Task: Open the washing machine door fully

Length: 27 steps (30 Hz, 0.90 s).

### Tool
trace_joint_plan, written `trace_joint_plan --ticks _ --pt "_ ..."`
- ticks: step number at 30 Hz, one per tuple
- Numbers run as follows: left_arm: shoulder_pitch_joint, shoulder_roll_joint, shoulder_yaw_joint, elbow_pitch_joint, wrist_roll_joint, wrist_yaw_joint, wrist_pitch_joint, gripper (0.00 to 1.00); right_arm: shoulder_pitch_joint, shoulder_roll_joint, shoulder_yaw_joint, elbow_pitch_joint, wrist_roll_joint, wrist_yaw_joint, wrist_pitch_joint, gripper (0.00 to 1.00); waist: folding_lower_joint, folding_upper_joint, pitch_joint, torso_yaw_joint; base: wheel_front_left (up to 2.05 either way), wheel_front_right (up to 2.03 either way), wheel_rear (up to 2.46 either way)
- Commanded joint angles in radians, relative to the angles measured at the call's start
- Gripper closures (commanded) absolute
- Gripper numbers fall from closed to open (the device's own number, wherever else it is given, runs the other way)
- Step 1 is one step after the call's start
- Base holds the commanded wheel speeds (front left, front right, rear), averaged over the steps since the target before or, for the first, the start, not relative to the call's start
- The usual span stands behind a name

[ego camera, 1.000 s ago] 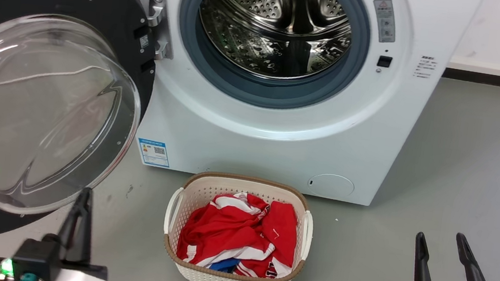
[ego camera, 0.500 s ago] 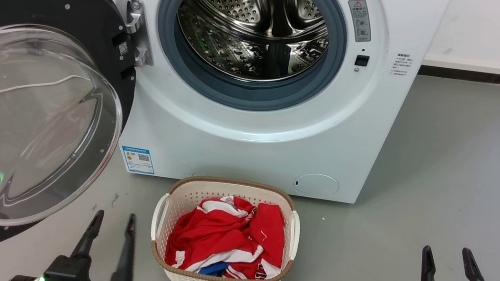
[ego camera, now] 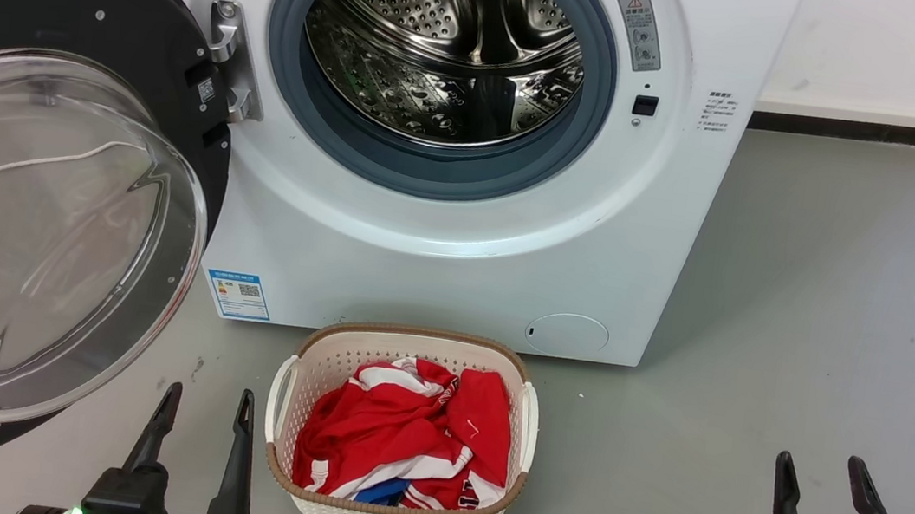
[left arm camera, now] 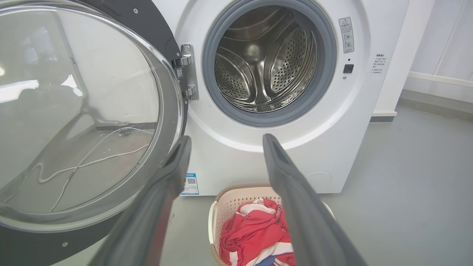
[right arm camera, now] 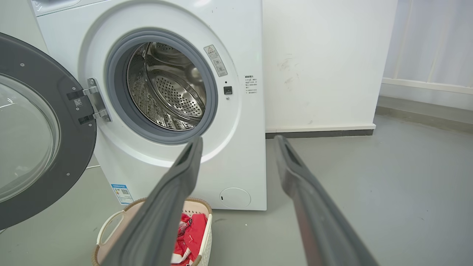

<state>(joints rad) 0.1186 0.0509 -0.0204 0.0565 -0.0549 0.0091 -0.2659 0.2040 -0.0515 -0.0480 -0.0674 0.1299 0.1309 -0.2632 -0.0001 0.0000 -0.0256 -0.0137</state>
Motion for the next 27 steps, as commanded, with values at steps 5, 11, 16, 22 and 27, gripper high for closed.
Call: trace_joint_plan --ticks 5,11,16,22,27 --pt "0.018 -0.001 0.008 0.003 -0.008 0.017 0.003 0.00 -0.005 0.003 0.004 0.002 0.002 0.000 -0.002 0.00 0.0001 0.0000 -0.002 -0.007 0.00 0.00 0.00" --pt "0.021 -0.001 0.001 0.031 -0.009 0.012 0.000 1.00 0.004 0.000 0.003 0.026 0.004 0.000 0.001 1.00 0.0001 0.0000 -0.002 -0.007 0.00 0.00 0.00" --pt "0.012 -0.001 0.007 0.061 -0.077 0.006 0.019 1.00 -0.004 -0.003 0.007 0.052 0.072 0.000 0.014 1.00 0.0001 0.0000 -0.001 -0.006 0.00 0.00 0.00" --pt "-0.015 -0.001 0.020 0.073 -0.242 -0.011 0.058 1.00 -0.042 -0.014 0.012 0.082 0.241 0.000 0.044 1.00 0.0001 0.0000 0.001 -0.005 0.00 0.00 0.00" --pt "-0.030 -0.001 0.028 0.081 -0.337 -0.020 0.081 1.00 -0.062 -0.019 0.014 0.098 0.337 0.000 0.062 1.00 0.0001 0.0000 0.002 -0.004 0.00 0.00 0.00"
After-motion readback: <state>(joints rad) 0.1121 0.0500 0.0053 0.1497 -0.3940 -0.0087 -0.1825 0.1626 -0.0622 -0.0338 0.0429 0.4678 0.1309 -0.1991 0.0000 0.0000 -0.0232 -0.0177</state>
